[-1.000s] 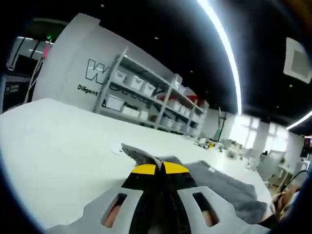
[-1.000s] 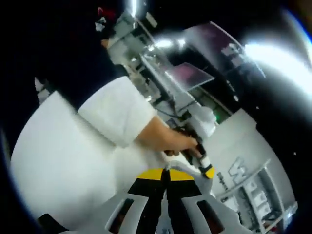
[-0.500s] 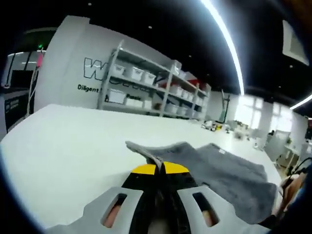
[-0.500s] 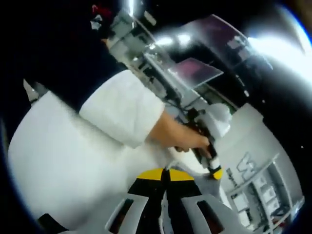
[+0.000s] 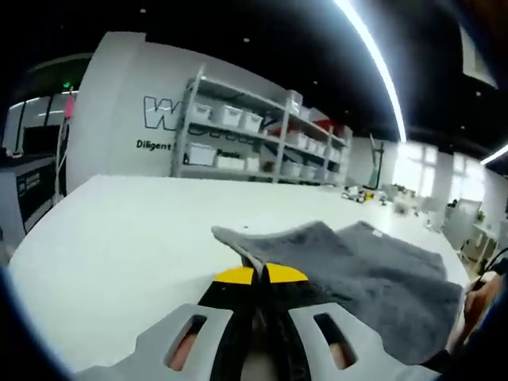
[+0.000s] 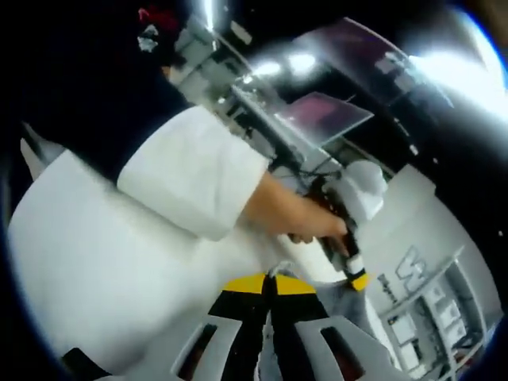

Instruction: Open the folded towel by lifting each exposed corner and separating the folded layers until the towel lies flat within the target outline without major curled edges

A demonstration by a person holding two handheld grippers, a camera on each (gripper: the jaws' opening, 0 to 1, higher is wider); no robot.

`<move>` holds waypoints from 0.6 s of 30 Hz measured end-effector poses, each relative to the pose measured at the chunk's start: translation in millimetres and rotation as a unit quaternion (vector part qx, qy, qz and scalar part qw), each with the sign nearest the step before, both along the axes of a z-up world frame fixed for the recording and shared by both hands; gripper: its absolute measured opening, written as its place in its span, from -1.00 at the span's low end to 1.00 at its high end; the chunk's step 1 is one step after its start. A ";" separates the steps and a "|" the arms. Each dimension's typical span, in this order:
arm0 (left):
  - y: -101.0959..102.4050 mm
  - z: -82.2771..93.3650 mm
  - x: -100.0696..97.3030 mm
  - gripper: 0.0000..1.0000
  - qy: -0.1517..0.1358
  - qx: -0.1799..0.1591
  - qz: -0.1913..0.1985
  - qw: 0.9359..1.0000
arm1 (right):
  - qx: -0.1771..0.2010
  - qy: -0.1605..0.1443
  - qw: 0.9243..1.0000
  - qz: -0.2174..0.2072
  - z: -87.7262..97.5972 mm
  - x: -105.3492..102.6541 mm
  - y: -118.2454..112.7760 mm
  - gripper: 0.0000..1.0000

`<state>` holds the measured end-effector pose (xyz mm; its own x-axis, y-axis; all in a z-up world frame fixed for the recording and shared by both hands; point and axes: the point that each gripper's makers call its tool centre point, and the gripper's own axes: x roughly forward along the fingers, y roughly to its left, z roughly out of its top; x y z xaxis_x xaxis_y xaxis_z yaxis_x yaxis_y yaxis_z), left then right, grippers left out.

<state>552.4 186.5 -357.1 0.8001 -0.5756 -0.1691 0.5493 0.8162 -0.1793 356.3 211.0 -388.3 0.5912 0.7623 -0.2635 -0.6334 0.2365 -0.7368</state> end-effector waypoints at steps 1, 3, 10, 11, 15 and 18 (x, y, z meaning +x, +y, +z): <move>3.6 -1.2 0.4 -0.95 0.005 0.000 0.004 1.000 | -0.002 -0.001 1.000 0.002 -1.1 -1.0 3.6 -1.00; 12.7 -7.4 1.2 -0.95 0.010 0.029 0.020 0.999 | -0.004 -0.008 1.000 0.005 0.9 -1.4 11.0 -1.00; 19.8 -15.6 3.6 -0.95 0.013 0.055 0.024 0.998 | -0.002 0.000 1.000 0.007 1.2 -2.6 24.5 -1.00; 21.7 -15.7 4.4 -0.95 0.014 0.056 0.026 0.998 | -0.002 0.001 1.000 0.009 1.7 -3.0 26.6 -1.00; 32.2 -20.1 5.0 -0.95 0.021 0.074 0.038 0.996 | 0.006 0.008 1.000 0.014 3.4 -6.0 35.6 -1.00; 47.7 -20.9 21.9 -0.94 0.025 0.085 0.048 0.995 | 0.003 0.009 1.000 0.017 1.3 -6.9 43.3 -1.00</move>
<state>574.3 234.2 -377.9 0.8377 -0.4570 -0.2991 0.4617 0.8851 -0.0594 349.4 254.3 -386.9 0.5607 0.7829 -0.2696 -0.6544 0.2196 -0.7236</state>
